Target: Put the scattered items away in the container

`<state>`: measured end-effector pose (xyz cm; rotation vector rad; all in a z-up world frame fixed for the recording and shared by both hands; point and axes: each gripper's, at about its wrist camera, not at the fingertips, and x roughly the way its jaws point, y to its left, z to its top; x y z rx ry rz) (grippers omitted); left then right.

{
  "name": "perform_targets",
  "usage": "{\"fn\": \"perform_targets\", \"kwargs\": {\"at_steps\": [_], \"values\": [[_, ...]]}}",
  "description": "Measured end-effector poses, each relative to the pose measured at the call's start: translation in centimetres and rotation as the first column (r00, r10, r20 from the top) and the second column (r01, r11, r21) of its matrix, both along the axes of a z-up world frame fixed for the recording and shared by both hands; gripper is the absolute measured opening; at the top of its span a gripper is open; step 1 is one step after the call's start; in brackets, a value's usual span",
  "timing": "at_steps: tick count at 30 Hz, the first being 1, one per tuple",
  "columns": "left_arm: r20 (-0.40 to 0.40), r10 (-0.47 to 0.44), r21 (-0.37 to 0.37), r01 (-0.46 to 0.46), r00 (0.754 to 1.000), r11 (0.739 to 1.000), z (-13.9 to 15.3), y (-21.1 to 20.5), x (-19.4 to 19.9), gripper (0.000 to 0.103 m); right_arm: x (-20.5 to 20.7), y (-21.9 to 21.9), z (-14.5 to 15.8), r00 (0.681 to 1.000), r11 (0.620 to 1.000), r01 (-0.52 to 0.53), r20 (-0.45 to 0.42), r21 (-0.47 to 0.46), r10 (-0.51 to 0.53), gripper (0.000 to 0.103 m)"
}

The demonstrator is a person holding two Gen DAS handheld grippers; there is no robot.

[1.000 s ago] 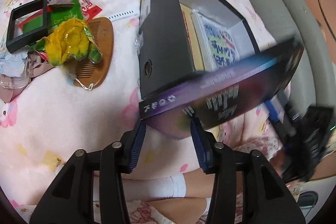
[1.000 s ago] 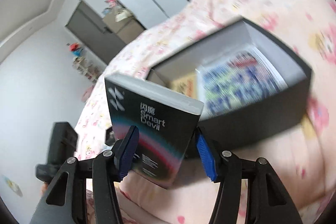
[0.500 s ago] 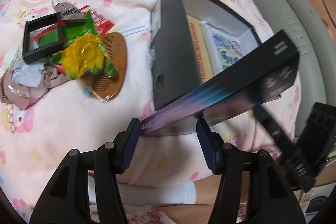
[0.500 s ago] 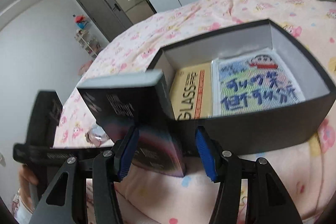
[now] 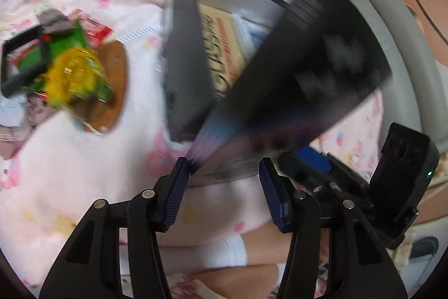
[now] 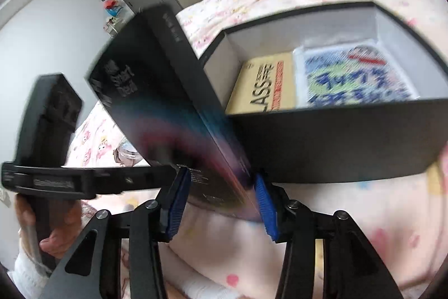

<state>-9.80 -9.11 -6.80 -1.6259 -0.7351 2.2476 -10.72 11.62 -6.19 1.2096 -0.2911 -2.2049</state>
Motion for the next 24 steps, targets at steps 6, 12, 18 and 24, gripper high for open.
{"fn": "perform_targets", "kwargs": {"at_steps": [6,12,18,24], "values": [[0.002,-0.049,-0.022,0.049,0.999,0.999,-0.3,2.1,-0.2,0.048,0.6,2.7,-0.1,0.998,0.998,0.054,0.013,-0.009,-0.054,0.042],[0.015,0.016,-0.086,-0.014,1.000,0.996,-0.6,1.5,-0.3,0.048,-0.3,2.3,-2.8,0.992,0.997,0.078,0.093,0.017,-0.080,0.044],[-0.035,-0.028,-0.154,0.022,0.999,0.988,0.4,3.1,0.0,0.046,-0.3,1.6,-2.5,0.996,0.998,0.057,0.074,0.014,-0.058,0.039],[-0.221,-0.081,-0.183,0.040,0.972,0.982,6.2,4.0,0.7,0.045,-1.0,2.6,2.0,0.994,0.994,0.107,0.022,-0.006,-0.107,0.037]]}}
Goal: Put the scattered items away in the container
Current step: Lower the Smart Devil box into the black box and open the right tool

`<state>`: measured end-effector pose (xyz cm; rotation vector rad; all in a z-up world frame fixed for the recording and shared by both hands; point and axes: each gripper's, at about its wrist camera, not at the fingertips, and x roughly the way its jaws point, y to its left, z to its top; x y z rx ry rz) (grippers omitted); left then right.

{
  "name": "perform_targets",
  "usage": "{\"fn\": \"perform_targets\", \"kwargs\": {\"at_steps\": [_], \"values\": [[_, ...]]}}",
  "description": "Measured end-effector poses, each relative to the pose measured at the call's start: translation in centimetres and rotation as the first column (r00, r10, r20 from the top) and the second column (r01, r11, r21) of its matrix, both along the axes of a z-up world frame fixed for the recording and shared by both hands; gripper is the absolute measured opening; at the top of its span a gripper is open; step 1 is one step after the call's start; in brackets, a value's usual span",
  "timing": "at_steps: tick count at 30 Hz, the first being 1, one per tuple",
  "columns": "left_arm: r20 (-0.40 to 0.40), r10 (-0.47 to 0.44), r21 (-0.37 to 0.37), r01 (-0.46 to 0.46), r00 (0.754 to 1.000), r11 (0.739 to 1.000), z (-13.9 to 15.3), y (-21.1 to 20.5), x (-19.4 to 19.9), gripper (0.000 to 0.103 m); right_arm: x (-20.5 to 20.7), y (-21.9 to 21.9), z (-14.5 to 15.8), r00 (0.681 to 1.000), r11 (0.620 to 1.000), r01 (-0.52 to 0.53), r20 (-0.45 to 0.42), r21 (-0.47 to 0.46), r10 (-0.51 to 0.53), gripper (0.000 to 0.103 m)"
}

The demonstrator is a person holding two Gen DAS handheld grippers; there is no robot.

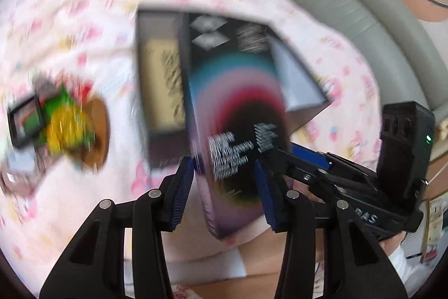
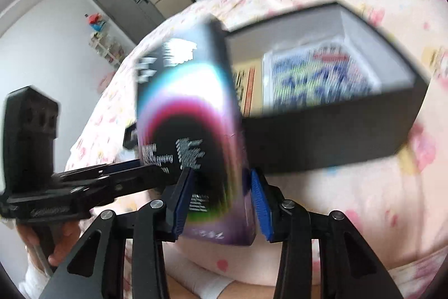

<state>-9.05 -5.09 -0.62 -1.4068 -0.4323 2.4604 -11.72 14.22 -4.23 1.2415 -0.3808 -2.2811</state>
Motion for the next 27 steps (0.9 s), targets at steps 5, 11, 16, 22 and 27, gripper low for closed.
{"fn": "perform_targets", "kwargs": {"at_steps": [5,11,16,22,27], "values": [[-0.006,0.023,0.070,-0.023,1.000,0.997,2.4,-1.4,-4.4,0.048,-4.0,0.1,4.6,0.997,0.999,-0.012,-0.072,0.037,0.014,0.037],[0.160,0.043,0.077,-0.056,0.986,0.995,-0.7,-0.4,-10.4,0.048,-10.7,-0.6,2.8,0.998,0.989,-0.066,-0.007,0.136,0.068,0.037],[0.227,0.011,-0.007,-0.010,0.974,1.000,-2.9,0.5,-11.4,0.049,-12.6,-0.6,-0.4,0.993,0.982,-0.082,0.102,0.170,0.065,0.038],[0.224,0.015,-0.091,0.006,0.975,0.996,-3.9,0.6,-11.0,0.052,-12.4,-1.0,-3.9,0.972,0.983,-0.124,0.216,0.134,0.093,0.038],[0.152,0.041,-0.221,-0.007,0.988,0.975,-3.3,0.9,-10.8,0.047,-12.1,-1.7,-3.4,0.978,0.965,-0.140,0.184,0.222,0.099,0.038]]}}
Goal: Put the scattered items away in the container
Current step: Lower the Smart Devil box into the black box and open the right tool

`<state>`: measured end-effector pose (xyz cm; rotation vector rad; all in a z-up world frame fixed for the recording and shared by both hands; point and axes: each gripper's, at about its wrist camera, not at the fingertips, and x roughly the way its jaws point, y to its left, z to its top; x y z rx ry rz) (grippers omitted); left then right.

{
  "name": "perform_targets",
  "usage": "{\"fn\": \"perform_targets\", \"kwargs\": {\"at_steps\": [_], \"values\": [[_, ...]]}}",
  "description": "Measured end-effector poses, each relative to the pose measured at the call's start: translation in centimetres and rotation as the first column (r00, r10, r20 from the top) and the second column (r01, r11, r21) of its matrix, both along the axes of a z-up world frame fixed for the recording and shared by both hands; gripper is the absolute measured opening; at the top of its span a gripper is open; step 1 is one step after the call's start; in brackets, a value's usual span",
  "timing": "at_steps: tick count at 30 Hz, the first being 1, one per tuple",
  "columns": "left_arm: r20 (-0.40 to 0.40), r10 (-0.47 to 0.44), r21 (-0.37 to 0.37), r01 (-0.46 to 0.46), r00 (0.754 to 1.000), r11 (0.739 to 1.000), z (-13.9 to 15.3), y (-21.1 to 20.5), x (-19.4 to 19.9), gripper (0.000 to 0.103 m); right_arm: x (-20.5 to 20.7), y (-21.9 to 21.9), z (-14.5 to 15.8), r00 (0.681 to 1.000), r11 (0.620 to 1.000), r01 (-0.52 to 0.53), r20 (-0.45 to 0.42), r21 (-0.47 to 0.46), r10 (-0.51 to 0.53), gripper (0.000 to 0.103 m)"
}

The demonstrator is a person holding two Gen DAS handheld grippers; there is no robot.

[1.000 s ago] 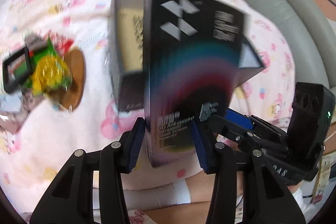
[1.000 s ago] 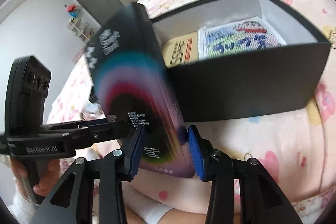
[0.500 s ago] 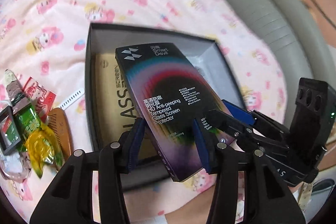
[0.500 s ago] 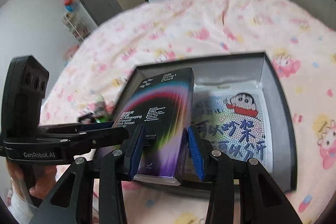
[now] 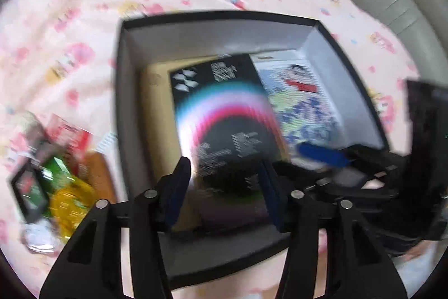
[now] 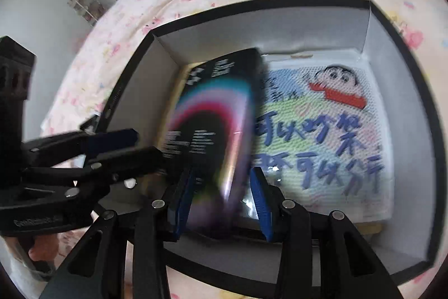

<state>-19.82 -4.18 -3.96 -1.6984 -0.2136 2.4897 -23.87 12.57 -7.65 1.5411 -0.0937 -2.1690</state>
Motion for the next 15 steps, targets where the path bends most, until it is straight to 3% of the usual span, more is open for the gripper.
{"fn": "perform_targets", "kwargs": {"at_steps": [2,5,10,13,15], "values": [[-0.040,0.011,-0.051,-0.013,0.999,0.999,0.5,-0.1,0.3,0.046,-0.4,0.0,1.0,0.998,0.998,0.014,-0.059,0.058,-0.011,0.038],[-0.062,0.045,-0.012,-0.046,0.997,0.999,0.7,-1.3,-0.6,0.046,-1.7,0.2,1.8,0.996,0.992,0.045,-0.076,0.118,-0.037,0.038],[-0.089,0.092,-0.044,-0.096,0.992,0.994,0.9,-2.0,-0.9,0.044,-4.2,-1.1,0.8,1.000,0.972,0.024,-0.021,0.234,-0.020,0.038],[-0.084,0.086,-0.006,-0.087,0.993,0.996,0.8,-2.2,-1.2,0.044,-4.7,-2.7,-0.4,1.000,0.952,-0.028,0.005,0.303,0.027,0.037],[-0.094,0.078,0.002,-0.078,0.992,0.997,0.7,-2.1,-1.4,0.044,-4.7,-3.2,-1.1,0.999,0.957,-0.042,0.036,0.287,0.033,0.037]]}}
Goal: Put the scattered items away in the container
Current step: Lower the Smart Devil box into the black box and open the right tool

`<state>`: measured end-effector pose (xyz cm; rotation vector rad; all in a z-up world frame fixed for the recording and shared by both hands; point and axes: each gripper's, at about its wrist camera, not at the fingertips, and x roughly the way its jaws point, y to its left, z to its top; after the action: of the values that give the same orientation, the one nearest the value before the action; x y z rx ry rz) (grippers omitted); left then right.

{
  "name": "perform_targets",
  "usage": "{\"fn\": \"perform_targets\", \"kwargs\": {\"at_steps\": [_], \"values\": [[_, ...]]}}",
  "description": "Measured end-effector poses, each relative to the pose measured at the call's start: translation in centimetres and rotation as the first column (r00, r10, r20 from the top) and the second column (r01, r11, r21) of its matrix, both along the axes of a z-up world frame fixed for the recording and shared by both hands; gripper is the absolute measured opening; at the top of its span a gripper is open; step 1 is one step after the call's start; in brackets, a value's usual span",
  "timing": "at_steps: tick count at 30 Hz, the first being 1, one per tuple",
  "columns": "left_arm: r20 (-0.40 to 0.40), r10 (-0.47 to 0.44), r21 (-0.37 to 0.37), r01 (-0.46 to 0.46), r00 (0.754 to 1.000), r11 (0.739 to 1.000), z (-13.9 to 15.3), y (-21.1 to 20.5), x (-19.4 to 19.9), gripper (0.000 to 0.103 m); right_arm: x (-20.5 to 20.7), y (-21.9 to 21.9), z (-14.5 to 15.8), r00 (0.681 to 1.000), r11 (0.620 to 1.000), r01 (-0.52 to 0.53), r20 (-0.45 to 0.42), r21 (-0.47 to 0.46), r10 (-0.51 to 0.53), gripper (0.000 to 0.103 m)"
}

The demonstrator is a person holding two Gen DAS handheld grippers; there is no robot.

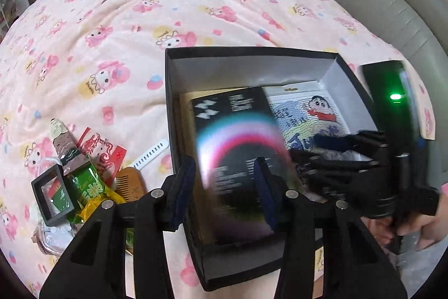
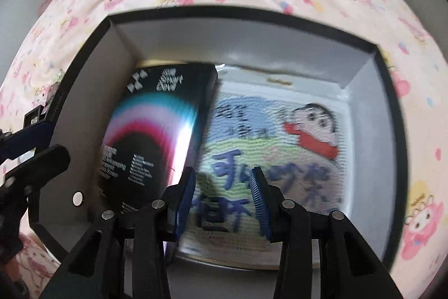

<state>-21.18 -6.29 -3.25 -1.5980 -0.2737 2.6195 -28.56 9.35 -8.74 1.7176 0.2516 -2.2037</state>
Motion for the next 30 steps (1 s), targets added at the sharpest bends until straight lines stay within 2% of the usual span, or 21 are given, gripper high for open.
{"fn": "perform_targets", "kwargs": {"at_steps": [3,5,11,15,17,19,21,22,25,26,28,30], "values": [[0.002,0.002,0.015,-0.002,1.000,1.000,-0.1,-0.3,0.0,0.044,0.1,-0.7,-0.6,0.998,0.998,-0.008,0.055,-0.069,0.012,0.037],[0.010,-0.003,0.028,0.003,1.000,1.000,-0.3,-0.3,-0.1,0.044,0.3,-1.2,-0.4,0.998,0.995,-0.027,0.057,-0.095,0.032,0.037],[0.017,-0.013,-0.006,0.013,1.000,1.000,-0.9,0.3,-0.3,0.043,-0.1,-1.8,0.3,0.997,0.997,-0.049,0.055,-0.052,0.052,0.038],[0.011,-0.030,0.001,0.030,0.999,1.000,-1.0,0.4,-0.1,0.044,-0.7,-0.3,2.0,1.000,0.998,0.028,-0.011,-0.048,-0.029,0.038],[0.035,-0.047,0.046,0.046,0.998,0.998,-1.6,0.5,-0.3,0.044,0.2,1.0,3.0,0.995,0.995,0.066,-0.066,-0.069,-0.070,0.039],[0.062,-0.051,0.100,0.045,0.997,0.994,-2.5,1.2,-0.4,0.044,1.5,1.9,3.3,0.990,0.996,0.077,-0.117,-0.042,-0.081,0.043],[0.043,-0.084,0.024,0.083,0.996,0.996,-2.6,3.1,-0.2,0.044,3.4,2.6,3.2,0.979,0.996,0.082,-0.191,0.035,-0.073,0.043],[0.039,-0.097,-0.009,0.097,0.995,0.995,-2.7,3.8,-0.1,0.048,4.0,3.2,3.1,0.974,0.995,0.085,-0.214,0.056,-0.072,0.043],[0.053,-0.124,-0.075,0.127,0.991,0.989,-3.1,5.3,-0.4,0.048,4.9,4.9,3.2,0.968,0.993,0.110,-0.231,0.029,-0.101,0.043],[0.062,-0.132,-0.062,0.136,0.989,0.989,-3.3,5.5,-0.4,0.048,5.1,5.4,3.6,0.964,0.992,0.123,-0.240,0.016,-0.115,0.044],[0.097,-0.151,0.027,0.150,0.984,0.988,-4.0,5.6,-0.6,0.048,5.4,6.3,4.3,0.952,0.989,0.147,-0.268,-0.024,-0.148,0.044],[0.125,-0.164,0.058,0.158,0.979,0.986,-4.6,5.9,-1.1,0.048,5.4,7.9,4.9,0.944,0.983,0.167,-0.275,-0.075,-0.182,0.044]]}}
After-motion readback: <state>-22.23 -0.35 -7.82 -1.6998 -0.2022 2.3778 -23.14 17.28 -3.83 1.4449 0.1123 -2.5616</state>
